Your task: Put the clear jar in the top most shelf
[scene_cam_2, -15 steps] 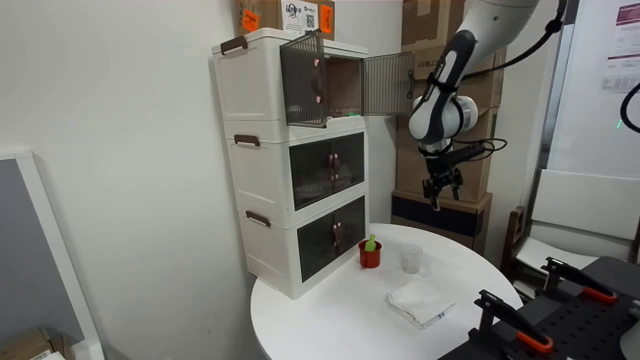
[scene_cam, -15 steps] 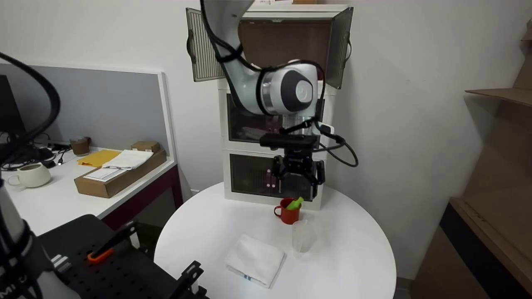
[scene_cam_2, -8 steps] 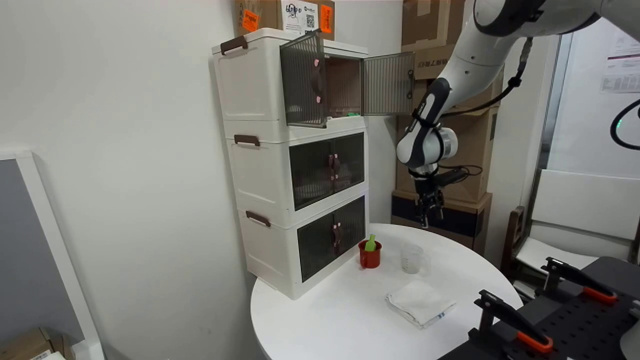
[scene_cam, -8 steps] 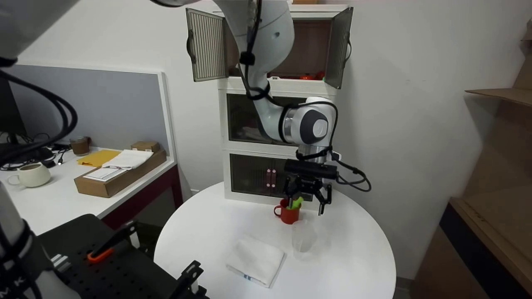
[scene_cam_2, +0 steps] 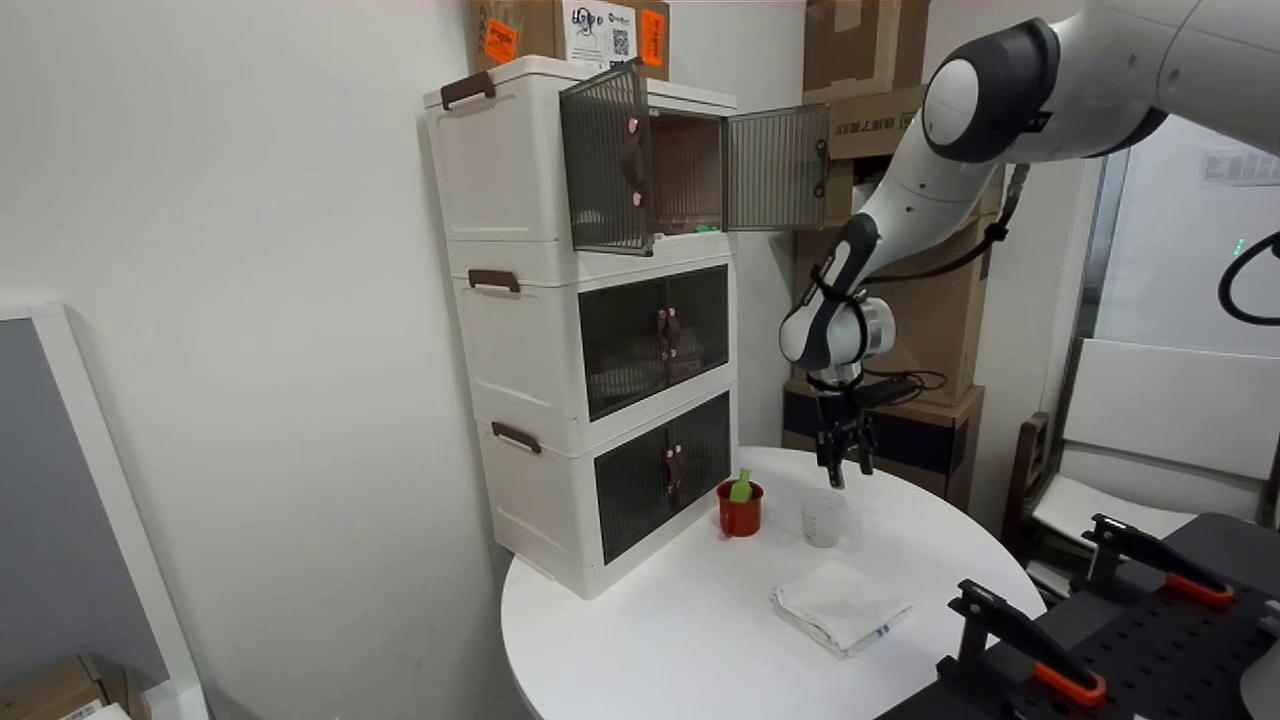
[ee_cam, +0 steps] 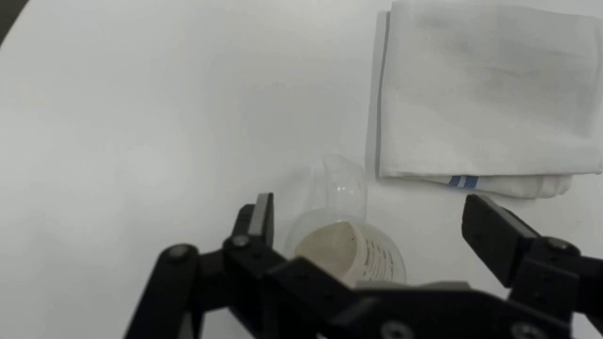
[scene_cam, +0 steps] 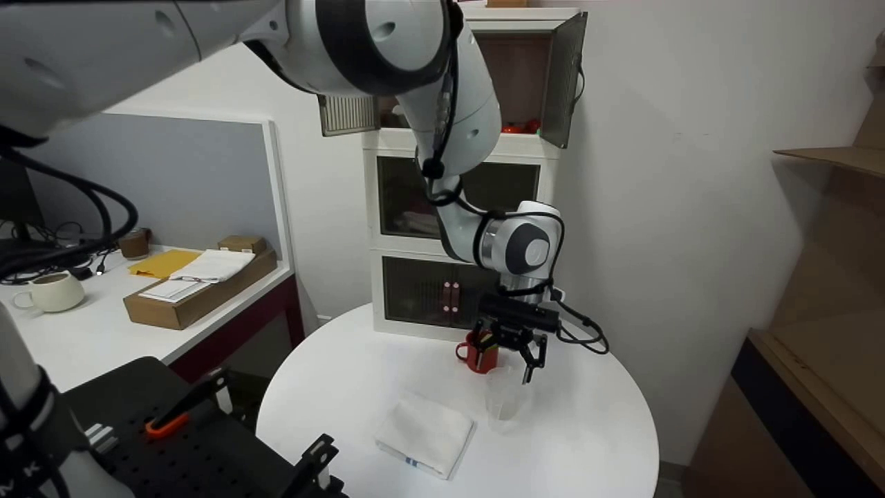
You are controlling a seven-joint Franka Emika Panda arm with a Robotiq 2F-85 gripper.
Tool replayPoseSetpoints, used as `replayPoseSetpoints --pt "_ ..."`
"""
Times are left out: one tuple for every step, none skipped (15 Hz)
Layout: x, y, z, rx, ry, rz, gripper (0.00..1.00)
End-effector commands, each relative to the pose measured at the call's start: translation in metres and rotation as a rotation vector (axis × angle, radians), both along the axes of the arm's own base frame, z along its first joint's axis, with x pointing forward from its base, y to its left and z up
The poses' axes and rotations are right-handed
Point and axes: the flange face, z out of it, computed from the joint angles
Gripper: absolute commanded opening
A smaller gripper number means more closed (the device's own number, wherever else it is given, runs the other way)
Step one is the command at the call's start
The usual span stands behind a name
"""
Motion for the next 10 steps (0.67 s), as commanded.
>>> replayPoseSetpoints --pt "0.008 -0.005 -0.022 0.004 -0.003 -0.025 1.0" --pt "0.007 -0.005 -0.029 -0.011 -0.012 -0.033 1.0" --pt "0.007 -0.006 -0.035 -0.019 -0.02 -0.041 1.0" --pt "0.006 -0.006 -0.041 -0.023 -0.023 -0.05 1.0" --pt "0.005 -0.004 -0.046 -0.025 -0.03 -0.055 1.0" --pt "0.004 -0.002 -0.051 -0.028 -0.037 -0.062 1.0" --pt "0.003 0.0 -0.057 -0.029 -0.039 -0.064 1.0" --pt "0.002 0.002 -0.062 -0.033 -0.039 -0.066 1.0" --pt "0.001 0.004 -0.065 -0.033 -0.039 -0.069 1.0" --pt "-0.001 0.006 -0.068 -0.031 -0.037 -0.068 1.0"
